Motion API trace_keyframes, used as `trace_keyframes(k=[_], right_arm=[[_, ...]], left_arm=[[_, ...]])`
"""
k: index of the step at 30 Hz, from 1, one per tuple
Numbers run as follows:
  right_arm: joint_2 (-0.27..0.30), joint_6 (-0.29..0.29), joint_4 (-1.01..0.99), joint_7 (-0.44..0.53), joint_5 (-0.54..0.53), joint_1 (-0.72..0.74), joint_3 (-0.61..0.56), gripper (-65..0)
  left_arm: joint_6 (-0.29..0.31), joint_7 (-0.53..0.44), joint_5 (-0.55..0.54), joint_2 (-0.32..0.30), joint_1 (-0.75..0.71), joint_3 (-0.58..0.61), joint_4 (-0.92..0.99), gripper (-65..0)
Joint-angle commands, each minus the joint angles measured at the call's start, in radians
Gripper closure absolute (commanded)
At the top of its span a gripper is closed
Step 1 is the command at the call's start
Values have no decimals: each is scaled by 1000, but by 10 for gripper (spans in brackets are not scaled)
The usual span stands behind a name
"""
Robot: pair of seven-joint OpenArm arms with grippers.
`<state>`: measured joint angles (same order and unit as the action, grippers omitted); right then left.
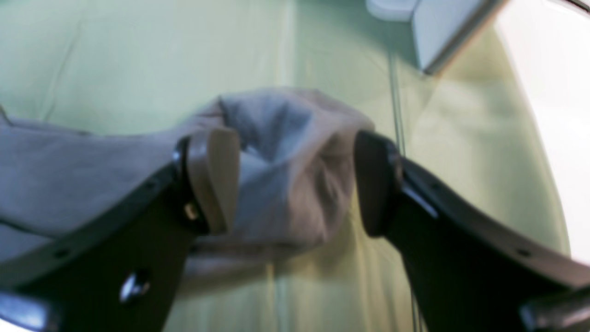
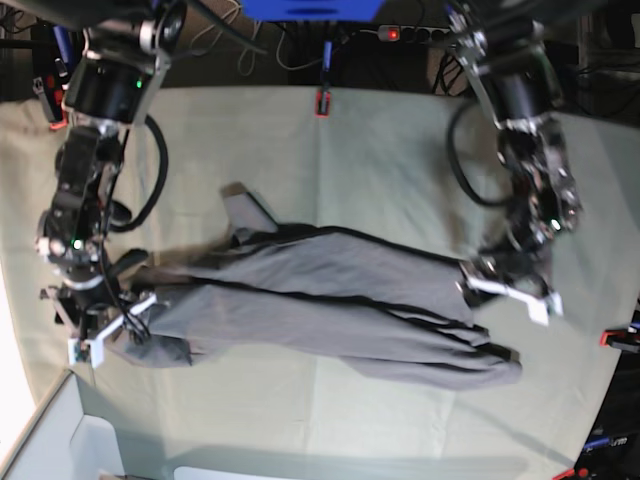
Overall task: Layout the t-shirt on the table in an organized manner, then fold the t-shirt properly
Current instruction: 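Lay the shirt down and drag its edge with the right gripper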
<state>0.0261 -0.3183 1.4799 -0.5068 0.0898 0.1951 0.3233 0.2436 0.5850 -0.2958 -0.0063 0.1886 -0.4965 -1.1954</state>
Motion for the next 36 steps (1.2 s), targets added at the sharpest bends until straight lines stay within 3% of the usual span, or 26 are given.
trace_keyframes(k=[1, 4, 8, 18, 20, 23, 24, 26, 28, 33, 36], right_arm=[[-4, -8, 35, 30, -8, 5, -2, -399], [-12, -8, 72, 30, -8, -59, -2, -400], [-13, -8, 110, 30, -8, -125, -2, -400], [-5, -8, 117, 30, -6, -211, 4, -400], [-8, -8, 117, 30, -6, -231, -2, -400], [-15, -8, 113, 30, -6, -247, -2, -400], [-22, -8, 109, 30, -6, -247, -2, -400], [-28, -8, 107, 30, -6, -247, -2, -400], [-28, -8, 107, 30, -6, -247, -2, -400], [-27, -8, 107, 30, -6, -234, -2, -400], [-30, -8, 107, 30, -6, -233, -3, -402]], left_arm=[[13, -35, -18, 4, 15, 5, -2, -332], [15, -58, -18, 35, -11, 8, 78, -332], [13, -165, -16, 48, -7, 9, 190, -332], [12, -271, -13, 30, 113, 9, 403, -325], [15, -276, -16, 22, 136, 9, 430, -260], [15, -280, -16, 21, 148, 3, 434, -28], [15, -276, -16, 15, 153, 3, 434, 0], [15, -274, -19, -13, 156, 2, 424, -20], [15, -267, -38, -25, 148, 0, 371, 0], [10, -53, -251, -114, -11, -29, 56, 0], [9, 26, -343, -159, -90, -83, -99, 0]])
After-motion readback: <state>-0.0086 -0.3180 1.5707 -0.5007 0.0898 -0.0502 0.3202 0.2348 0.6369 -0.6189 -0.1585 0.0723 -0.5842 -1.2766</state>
